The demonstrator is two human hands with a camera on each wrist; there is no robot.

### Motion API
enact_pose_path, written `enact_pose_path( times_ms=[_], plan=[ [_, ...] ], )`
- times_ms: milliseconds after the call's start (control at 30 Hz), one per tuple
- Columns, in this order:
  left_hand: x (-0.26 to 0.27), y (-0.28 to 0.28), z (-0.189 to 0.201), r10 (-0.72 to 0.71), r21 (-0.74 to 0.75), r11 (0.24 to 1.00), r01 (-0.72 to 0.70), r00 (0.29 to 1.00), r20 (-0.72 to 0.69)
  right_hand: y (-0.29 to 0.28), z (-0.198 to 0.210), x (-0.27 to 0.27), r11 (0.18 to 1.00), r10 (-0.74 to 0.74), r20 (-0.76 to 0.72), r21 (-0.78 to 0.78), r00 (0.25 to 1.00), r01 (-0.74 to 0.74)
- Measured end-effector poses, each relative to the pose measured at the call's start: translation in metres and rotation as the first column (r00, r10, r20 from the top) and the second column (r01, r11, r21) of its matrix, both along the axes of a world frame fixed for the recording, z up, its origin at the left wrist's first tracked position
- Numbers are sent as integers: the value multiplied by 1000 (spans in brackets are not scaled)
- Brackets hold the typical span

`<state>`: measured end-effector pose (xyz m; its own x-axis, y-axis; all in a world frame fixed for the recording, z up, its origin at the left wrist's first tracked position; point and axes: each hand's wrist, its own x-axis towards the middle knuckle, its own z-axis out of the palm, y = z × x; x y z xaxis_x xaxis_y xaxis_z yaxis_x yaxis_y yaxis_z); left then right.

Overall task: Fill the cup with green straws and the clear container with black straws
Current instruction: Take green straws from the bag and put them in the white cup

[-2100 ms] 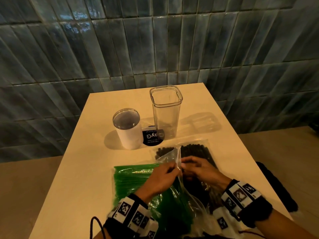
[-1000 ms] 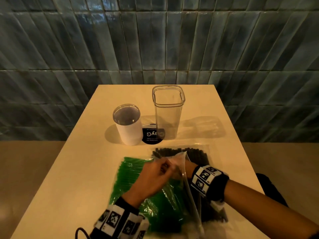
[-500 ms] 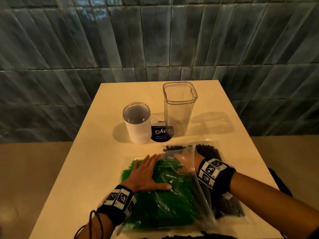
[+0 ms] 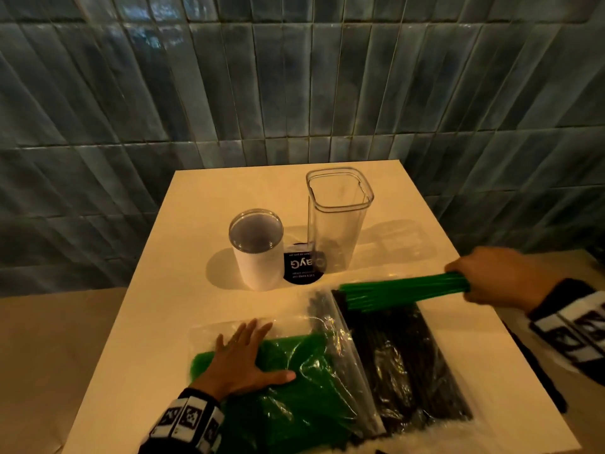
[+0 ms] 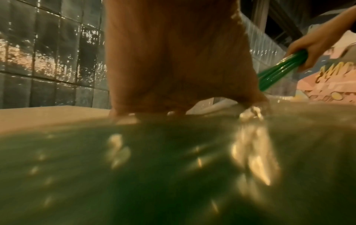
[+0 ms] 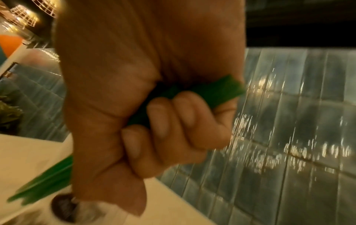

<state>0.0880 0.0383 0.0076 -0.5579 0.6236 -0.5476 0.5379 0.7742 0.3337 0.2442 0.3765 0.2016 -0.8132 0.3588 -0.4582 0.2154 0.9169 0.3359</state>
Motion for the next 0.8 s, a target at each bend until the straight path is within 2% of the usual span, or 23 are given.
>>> enact_pose_path(
  times_ms=[67,100,167,233,300,367,467,567,633,700,733,800],
  plan=[
    [2,6,11,50,48,998,-48,998,-31,-2,30,3,996,-8,-43,83,999,12],
    [3,11,19,81,125,990,-71,994,-73,-5,42,3,994,8,-74,114,997,1],
    [7,27,42,147,395,917,-62,970,-191,-22,59,2,986,64,-123,162,990,-44],
    [12,48,68,183,629,772,89,917,-353,-43,68,-7,977,139,-168,184,976,-107],
    [16,70,89,212,684,679,265,822,-529,-67,69,-23,967,227,-191,158,955,-198],
    [15,84,103,265,693,649,315,760,-594,-89,63,-40,949,316,-237,85,919,-304],
    [5,83,102,383,754,611,240,744,-548,-103,58,-61,920,349,-341,-54,873,-389],
    [-7,74,89,506,814,579,54,759,-410,-103,66,-78,870,180,-465,-336,867,-361],
    [-13,72,84,567,859,512,-24,761,-317,-111,69,-89,759,17,-581,-523,814,-389],
    [-18,74,87,602,894,433,-117,776,-190,-126,62,-102,622,-132,-674,-627,727,-469],
    [-20,77,92,609,907,383,-176,787,-105,-134,59,-108,544,-233,-708,-663,666,-514],
    [-27,83,106,622,937,232,-261,780,64,-145,55,-120,329,-500,-702,-695,506,-639]
  ],
)
